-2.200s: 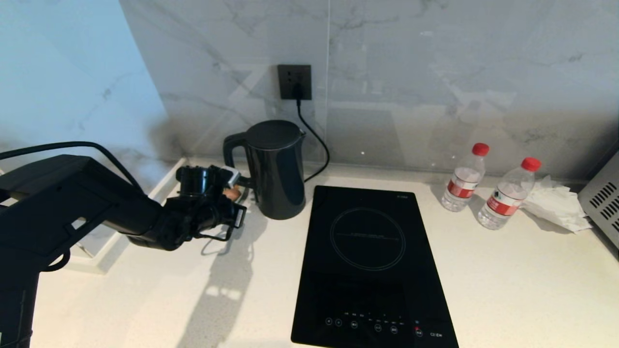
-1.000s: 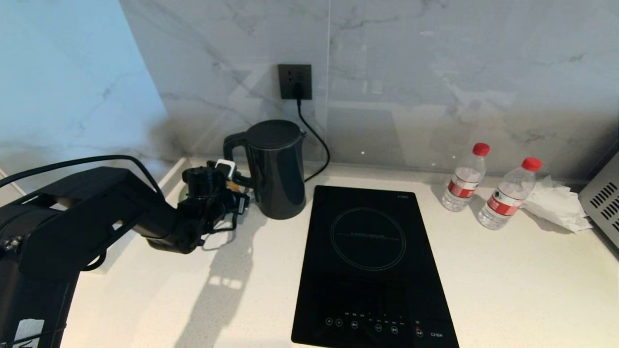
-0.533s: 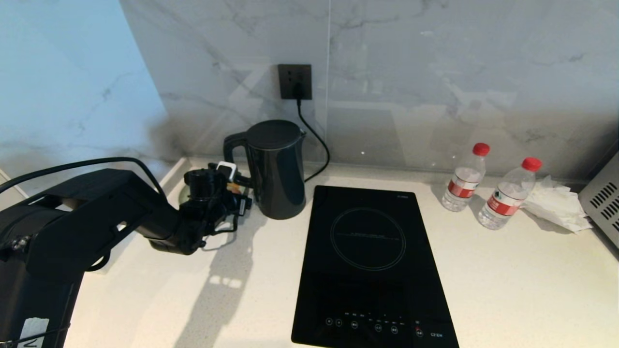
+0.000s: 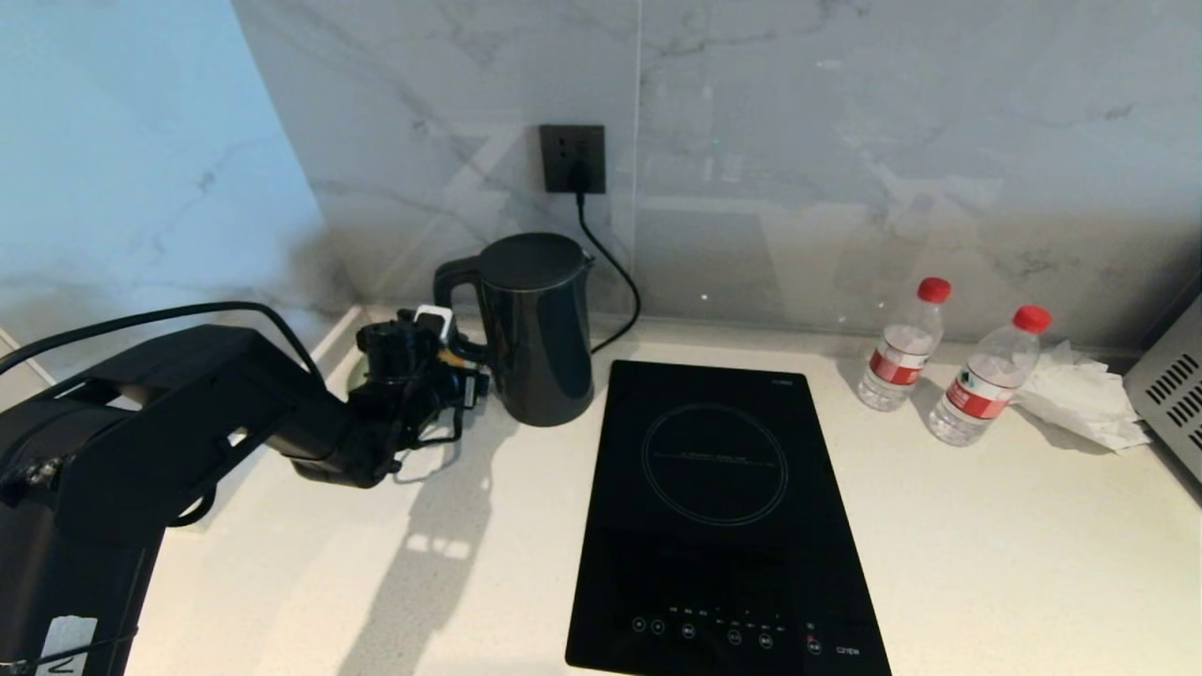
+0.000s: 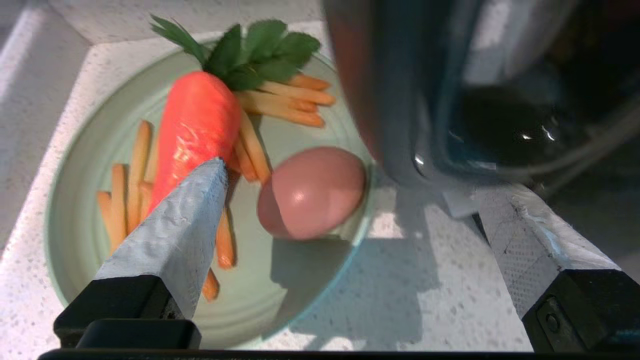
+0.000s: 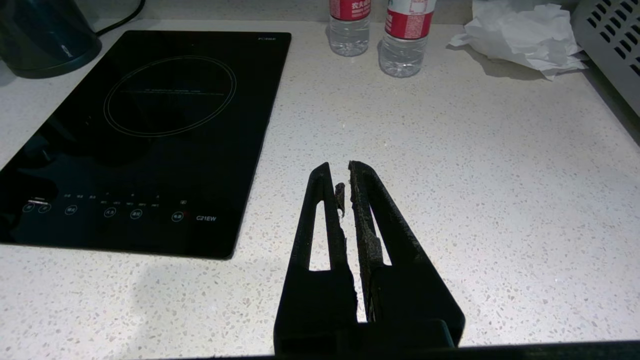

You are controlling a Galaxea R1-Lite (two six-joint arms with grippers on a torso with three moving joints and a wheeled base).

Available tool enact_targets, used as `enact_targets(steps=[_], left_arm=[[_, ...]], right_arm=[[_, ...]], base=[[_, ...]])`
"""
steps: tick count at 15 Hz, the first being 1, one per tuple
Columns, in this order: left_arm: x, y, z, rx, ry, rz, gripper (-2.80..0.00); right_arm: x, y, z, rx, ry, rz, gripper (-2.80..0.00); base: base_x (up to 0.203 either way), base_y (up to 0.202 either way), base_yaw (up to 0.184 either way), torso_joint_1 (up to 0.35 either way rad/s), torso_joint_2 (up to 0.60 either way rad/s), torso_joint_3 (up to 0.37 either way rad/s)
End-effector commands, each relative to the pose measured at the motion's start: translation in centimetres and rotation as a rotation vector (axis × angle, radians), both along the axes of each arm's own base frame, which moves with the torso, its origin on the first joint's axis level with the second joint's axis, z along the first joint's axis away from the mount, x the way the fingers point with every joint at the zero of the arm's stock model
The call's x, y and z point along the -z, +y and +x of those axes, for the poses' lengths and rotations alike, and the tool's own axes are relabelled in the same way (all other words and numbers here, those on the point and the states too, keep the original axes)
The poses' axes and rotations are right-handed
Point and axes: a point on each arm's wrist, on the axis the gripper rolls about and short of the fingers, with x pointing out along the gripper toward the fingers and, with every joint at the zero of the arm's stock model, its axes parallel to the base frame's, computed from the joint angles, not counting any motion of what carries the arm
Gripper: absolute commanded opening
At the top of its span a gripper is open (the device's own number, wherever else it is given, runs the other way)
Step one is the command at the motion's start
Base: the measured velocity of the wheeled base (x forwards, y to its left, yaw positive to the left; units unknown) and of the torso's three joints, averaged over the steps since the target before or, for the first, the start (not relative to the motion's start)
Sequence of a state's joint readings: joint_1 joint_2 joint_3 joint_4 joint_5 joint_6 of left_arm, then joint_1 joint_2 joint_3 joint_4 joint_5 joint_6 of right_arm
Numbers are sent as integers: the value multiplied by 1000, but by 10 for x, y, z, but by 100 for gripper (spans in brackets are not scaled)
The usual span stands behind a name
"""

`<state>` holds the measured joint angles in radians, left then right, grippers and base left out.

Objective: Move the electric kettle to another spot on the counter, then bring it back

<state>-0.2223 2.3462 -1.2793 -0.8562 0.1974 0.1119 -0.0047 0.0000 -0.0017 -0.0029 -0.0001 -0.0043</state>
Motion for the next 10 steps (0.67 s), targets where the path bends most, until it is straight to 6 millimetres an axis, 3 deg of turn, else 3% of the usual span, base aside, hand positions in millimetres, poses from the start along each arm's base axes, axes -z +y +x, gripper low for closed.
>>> enact_targets(steps=[1,10], left_arm=[[-1,9,3,-21,-10,-2,0],[3,1,0,-1,7,7,0]], right_arm=[[0,0,0,0,0,-1,-280],[0,0,0,0,0,0,-280]], base=[[0,0,0,0,0,0],[0,0,0,0,0,0]])
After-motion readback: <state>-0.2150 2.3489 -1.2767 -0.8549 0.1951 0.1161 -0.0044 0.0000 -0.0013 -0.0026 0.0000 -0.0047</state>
